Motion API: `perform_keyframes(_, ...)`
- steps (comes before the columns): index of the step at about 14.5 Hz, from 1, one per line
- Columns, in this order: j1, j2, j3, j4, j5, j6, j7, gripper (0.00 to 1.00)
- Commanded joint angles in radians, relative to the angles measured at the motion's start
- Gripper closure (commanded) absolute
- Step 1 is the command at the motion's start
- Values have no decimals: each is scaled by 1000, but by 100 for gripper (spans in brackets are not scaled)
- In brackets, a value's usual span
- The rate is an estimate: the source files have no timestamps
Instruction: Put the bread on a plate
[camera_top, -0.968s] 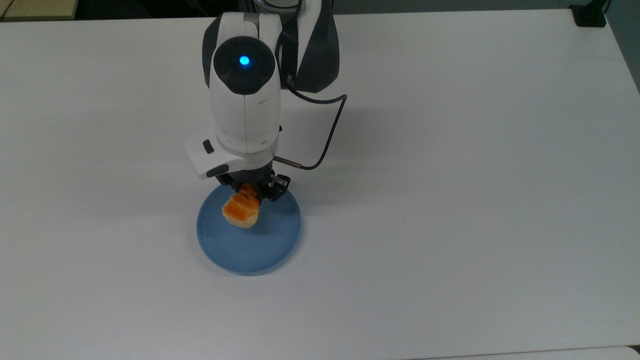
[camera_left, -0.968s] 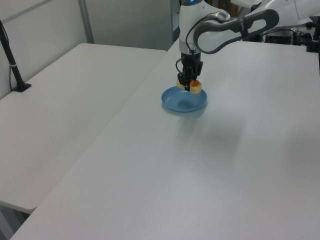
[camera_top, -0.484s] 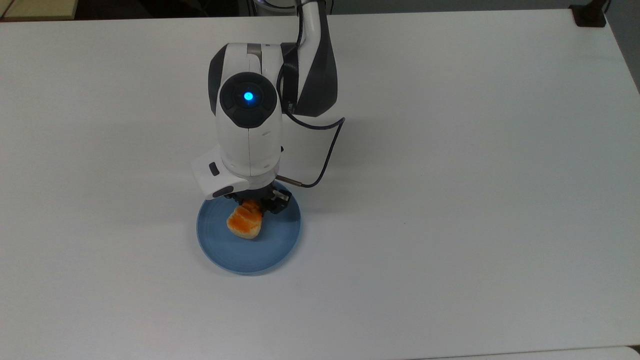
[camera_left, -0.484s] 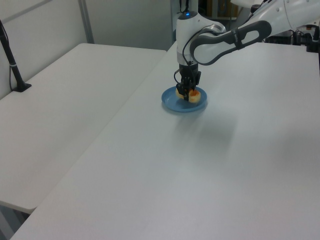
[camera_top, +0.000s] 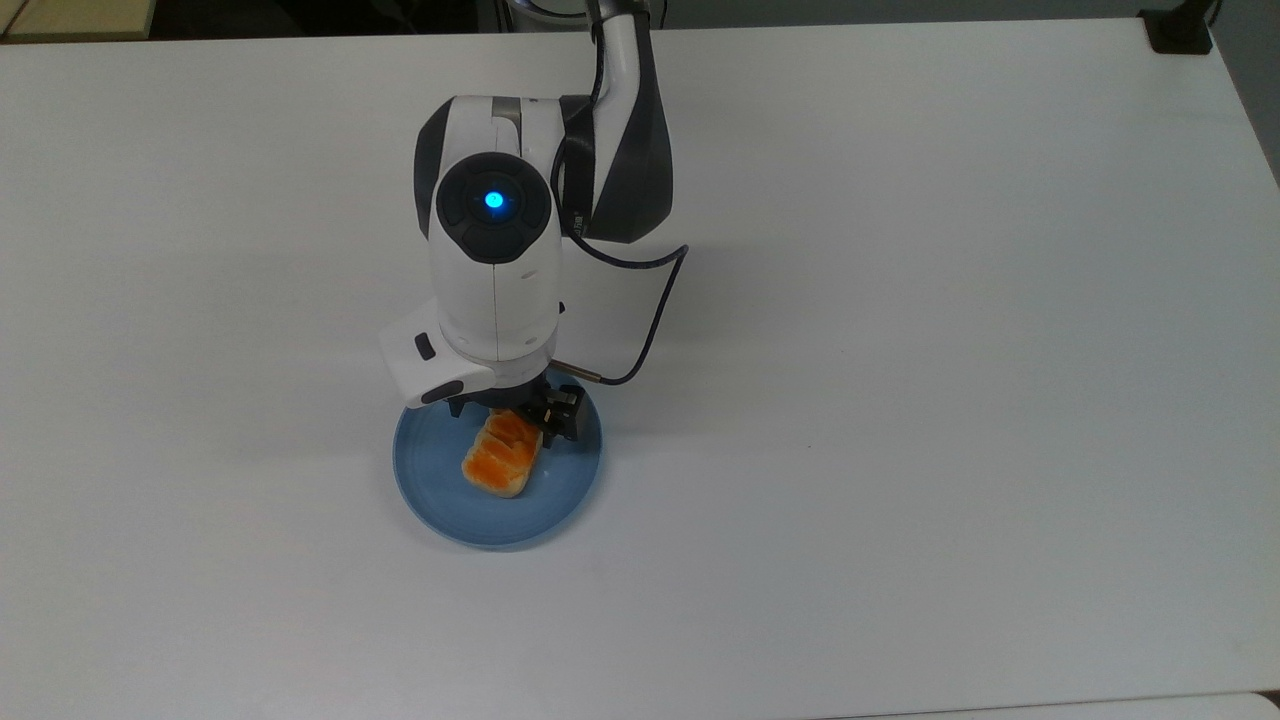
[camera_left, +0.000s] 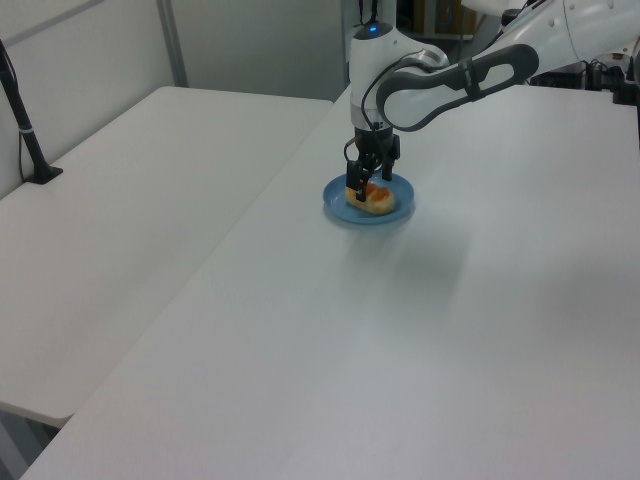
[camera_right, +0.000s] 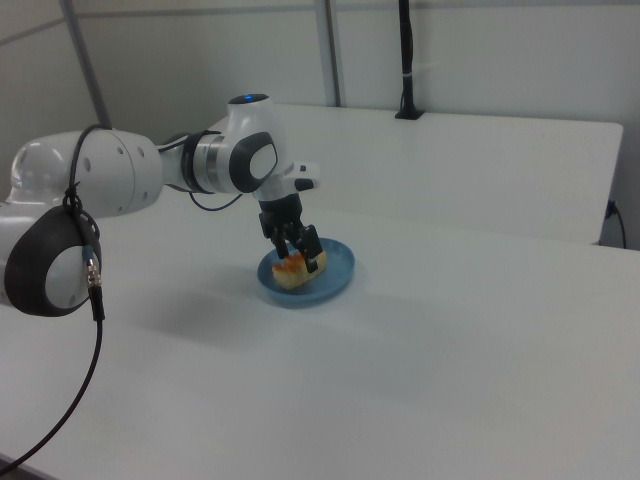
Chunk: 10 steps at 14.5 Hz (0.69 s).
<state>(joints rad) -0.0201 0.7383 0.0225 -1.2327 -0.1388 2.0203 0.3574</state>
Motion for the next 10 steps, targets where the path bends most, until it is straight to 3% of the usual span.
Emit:
perform_keyframes(1, 8, -22, -15, 4, 2, 3, 6, 0)
perform_keyframes(3, 6, -132, -15, -42, 5, -15, 0, 0)
perform_keyframes(4, 5, -230, -15, -63, 13, -85, -11, 0)
perform_keyframes(7, 0, -383, -13, -68, 24, -329, -132, 0)
perform_keyframes(10, 0, -543, -15, -128, 48, -437, -216, 0)
